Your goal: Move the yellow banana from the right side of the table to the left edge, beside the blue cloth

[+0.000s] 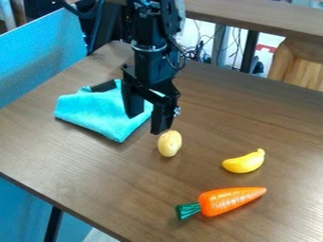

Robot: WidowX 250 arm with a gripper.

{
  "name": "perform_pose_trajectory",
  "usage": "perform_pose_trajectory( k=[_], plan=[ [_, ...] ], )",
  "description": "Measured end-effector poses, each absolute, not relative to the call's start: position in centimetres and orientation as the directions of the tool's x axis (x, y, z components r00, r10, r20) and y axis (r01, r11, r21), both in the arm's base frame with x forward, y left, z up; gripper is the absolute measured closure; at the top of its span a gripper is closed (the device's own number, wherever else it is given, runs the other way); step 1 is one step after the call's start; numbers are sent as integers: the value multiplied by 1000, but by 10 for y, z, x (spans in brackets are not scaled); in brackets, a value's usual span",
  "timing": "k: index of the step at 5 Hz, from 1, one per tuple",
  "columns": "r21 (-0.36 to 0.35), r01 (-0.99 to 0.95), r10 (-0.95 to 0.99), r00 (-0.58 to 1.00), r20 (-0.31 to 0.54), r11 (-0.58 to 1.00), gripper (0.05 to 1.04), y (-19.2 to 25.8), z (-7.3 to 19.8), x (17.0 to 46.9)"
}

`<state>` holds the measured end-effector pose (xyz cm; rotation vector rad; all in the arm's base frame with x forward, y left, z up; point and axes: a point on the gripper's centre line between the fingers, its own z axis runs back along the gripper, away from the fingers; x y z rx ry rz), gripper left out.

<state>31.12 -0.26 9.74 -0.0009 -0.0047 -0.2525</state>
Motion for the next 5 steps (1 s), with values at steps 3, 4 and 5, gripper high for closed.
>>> perform_pose_trajectory(
  k=[3,4,5],
  plan=[
    [-103,380,-380,925,11,919,85,-31,90,312],
    [-101,441,-442,897,16,892,85,-51,94,311],
    [-53,493,-492,870,40,868,85,-73,109,321]
  ],
)
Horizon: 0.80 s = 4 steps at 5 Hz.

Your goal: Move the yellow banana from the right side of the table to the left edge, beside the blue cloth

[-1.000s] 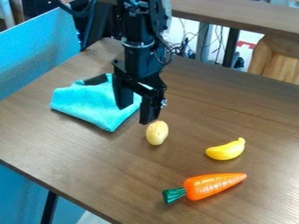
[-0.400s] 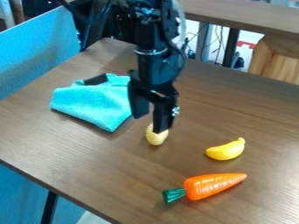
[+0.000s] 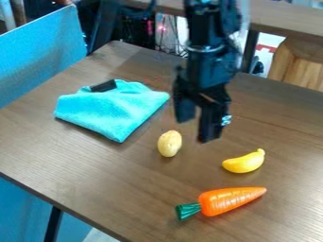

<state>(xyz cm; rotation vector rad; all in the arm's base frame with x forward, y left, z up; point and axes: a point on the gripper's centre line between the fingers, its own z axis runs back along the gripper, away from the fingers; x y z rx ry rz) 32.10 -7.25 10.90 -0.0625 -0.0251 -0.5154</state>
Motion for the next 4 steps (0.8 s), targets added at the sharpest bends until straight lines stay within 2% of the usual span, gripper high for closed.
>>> perform_pose_trajectory(
  k=[2,4],
  plan=[
    [-35,556,-557,831,-8,830,85,-100,96,348],
    [-39,550,-551,832,-58,834,85,-110,67,361]
  ],
)
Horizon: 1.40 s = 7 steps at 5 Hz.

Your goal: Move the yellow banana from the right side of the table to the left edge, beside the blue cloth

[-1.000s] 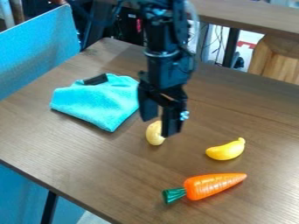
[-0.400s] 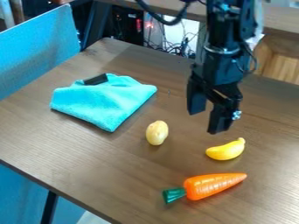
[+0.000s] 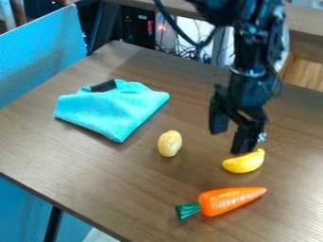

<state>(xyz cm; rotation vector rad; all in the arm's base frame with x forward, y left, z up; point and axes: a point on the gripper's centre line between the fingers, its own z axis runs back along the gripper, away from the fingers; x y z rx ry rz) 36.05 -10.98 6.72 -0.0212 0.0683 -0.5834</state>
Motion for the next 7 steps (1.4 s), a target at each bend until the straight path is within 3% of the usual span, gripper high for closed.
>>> perform_pose_trajectory(
  k=[3,4,5,6,7],
  plan=[
    [-37,550,-550,829,-103,835,85,-125,38,372],
    [-44,547,-548,827,-126,836,141,-127,27,376],
    [-53,537,-539,830,-142,842,433,-129,25,380],
    [-64,528,-532,837,-130,847,635,-131,24,380],
    [-77,526,-532,837,-127,847,637,-130,25,368]
  ],
)
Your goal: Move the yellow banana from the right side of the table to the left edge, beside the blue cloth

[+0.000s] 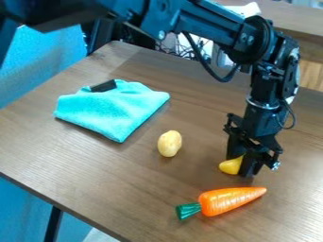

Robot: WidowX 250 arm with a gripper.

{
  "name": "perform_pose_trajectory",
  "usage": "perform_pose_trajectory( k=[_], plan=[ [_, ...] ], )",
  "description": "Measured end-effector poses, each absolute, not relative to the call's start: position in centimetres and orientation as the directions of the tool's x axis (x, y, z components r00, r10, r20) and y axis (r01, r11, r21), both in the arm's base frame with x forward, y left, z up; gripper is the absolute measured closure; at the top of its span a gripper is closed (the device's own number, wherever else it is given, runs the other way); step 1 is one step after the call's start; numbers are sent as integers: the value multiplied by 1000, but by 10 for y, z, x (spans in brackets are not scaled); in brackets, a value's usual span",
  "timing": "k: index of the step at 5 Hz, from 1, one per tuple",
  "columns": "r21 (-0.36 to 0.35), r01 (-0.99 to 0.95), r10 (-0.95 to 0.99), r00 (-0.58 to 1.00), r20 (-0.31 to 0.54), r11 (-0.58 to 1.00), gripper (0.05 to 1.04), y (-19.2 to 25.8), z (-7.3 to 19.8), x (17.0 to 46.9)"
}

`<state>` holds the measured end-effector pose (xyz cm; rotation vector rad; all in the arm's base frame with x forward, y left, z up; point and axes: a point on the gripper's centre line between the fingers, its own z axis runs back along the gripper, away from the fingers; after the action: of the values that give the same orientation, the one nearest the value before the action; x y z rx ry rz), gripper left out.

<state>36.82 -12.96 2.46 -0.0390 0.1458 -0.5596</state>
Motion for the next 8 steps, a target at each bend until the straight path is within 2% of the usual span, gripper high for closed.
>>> perform_pose_trajectory(
  k=[1,2,4,5,6,7,8],
  plan=[
    [-110,520,-531,839,-123,847,637,-126,32,347],
    [-66,518,-519,855,-9,853,637,-111,79,330],
    [-9,356,-356,934,14,934,637,-30,102,279],
    [-42,263,-266,960,-84,964,637,20,86,257],
    [-48,165,-170,974,-147,985,637,68,68,248],
    [-60,105,-113,981,-158,993,637,99,62,247],
    [-16,19,-22,976,-215,1000,637,124,54,244]
  ],
)
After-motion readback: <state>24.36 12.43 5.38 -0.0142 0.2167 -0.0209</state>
